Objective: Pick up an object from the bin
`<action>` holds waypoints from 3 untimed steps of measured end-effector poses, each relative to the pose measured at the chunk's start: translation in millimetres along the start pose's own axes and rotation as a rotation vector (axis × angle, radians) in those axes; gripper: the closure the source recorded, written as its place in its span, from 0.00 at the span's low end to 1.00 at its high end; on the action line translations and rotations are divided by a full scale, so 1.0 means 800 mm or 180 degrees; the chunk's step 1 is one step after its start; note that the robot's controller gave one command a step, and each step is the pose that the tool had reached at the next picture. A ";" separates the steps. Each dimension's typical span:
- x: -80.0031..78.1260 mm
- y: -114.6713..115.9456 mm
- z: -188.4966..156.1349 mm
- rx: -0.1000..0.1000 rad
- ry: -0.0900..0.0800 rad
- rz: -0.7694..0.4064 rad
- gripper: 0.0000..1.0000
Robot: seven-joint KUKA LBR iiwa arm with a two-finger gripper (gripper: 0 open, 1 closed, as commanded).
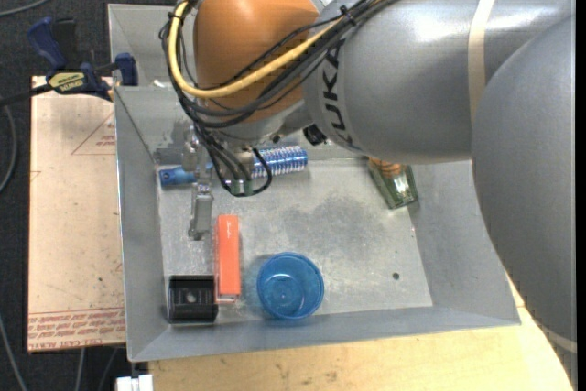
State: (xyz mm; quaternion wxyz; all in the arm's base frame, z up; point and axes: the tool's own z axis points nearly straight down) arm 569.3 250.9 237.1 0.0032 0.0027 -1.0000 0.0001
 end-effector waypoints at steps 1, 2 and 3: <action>-0.002 -0.002 -0.006 -0.0005 -0.0023 0.0014 0.00; 0.010 -0.024 0.060 -0.0008 -0.0034 -0.0974 0.00; -0.017 -0.076 0.086 -0.0006 -0.0028 -0.1250 0.00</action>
Offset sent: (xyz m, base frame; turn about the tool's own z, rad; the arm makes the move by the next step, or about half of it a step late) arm -0.0318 -0.0602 -0.1671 -0.9542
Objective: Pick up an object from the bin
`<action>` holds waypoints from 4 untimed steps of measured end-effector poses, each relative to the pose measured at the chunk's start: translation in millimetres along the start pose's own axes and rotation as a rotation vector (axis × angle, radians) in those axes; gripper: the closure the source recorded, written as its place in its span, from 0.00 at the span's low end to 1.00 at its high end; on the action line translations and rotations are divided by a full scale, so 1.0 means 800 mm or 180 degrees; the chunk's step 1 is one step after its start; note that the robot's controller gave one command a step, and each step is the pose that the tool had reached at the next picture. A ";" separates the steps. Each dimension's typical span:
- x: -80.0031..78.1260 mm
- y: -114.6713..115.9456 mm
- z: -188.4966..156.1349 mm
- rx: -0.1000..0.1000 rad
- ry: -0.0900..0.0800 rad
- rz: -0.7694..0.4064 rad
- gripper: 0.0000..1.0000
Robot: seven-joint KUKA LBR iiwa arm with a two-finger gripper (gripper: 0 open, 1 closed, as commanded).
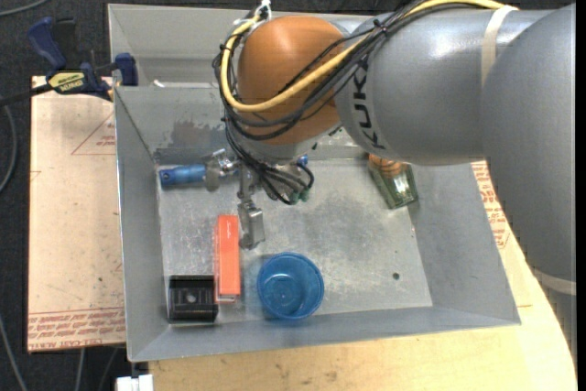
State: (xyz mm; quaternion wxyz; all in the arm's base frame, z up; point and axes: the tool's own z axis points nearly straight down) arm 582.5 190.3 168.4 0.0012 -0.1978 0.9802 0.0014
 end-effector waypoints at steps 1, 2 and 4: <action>0.018 0.006 0.008 0.0000 0.0004 0.0915 0.00; 0.058 -0.008 0.061 -0.0003 -0.0005 -0.0034 0.00; 0.152 -0.054 0.118 0.0014 -0.0082 -0.0269 1.00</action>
Offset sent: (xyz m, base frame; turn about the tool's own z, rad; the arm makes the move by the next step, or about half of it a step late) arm -0.0683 -0.0536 -0.0984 -0.3083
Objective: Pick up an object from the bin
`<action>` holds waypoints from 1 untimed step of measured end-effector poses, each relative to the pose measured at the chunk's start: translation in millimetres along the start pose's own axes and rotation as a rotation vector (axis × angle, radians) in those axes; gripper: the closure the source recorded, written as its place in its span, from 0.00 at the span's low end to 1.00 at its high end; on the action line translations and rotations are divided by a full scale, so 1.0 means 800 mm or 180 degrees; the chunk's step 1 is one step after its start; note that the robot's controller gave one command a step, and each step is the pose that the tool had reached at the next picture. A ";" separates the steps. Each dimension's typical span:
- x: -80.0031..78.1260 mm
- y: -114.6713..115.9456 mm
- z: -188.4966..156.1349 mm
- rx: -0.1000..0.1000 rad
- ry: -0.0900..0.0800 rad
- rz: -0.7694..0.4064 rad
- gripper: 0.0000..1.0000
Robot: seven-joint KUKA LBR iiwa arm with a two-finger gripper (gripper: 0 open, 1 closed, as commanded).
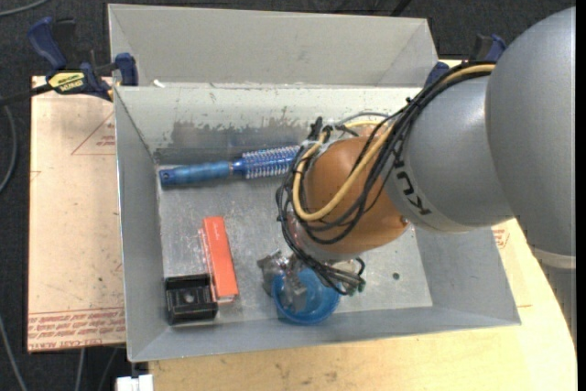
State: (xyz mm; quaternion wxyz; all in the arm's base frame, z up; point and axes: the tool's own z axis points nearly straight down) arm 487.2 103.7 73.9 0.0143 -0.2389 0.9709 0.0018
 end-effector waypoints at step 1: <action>0.000 0.000 -0.006 -0.0002 0.0006 0.0001 1.00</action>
Offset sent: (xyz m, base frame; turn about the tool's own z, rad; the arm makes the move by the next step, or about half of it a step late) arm 0.0000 0.0000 0.0110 0.0000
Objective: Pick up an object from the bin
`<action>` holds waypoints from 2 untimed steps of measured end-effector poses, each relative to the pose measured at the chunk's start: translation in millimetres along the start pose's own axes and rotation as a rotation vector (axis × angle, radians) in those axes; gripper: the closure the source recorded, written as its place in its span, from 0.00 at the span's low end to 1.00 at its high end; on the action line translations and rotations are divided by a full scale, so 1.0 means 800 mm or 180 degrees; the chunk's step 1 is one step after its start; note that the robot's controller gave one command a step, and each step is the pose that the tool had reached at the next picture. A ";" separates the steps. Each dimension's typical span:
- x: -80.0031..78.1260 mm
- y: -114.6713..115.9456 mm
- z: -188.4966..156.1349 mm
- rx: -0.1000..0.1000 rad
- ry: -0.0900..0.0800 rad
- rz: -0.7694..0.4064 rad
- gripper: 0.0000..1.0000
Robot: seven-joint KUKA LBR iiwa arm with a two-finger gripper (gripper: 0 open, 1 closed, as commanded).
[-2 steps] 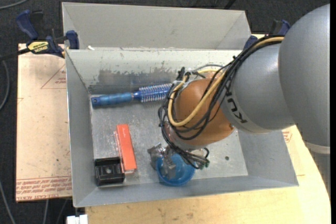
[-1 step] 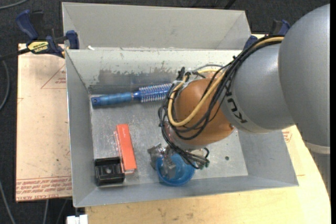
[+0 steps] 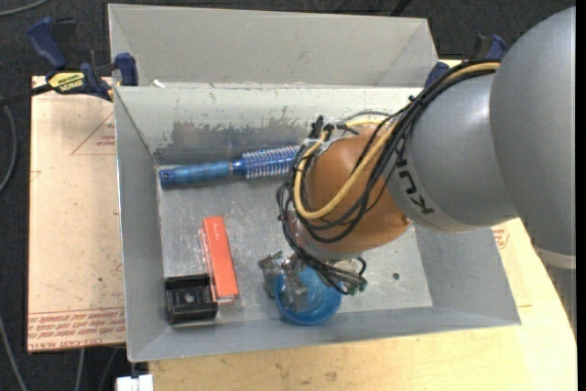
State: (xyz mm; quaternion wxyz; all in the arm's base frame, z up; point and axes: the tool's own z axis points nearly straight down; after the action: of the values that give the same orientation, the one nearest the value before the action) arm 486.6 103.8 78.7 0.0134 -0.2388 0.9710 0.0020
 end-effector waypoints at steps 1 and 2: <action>0.002 0.001 -0.017 -0.0006 0.0018 0.0000 1.00; 0.002 0.001 -0.029 -0.0007 0.0022 0.0000 1.00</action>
Offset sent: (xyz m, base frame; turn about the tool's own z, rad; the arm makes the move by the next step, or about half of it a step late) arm -0.0001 0.0000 0.0021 0.0000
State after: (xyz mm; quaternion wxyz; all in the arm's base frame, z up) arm 484.2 103.8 101.8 0.0098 -0.2388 0.9710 0.0021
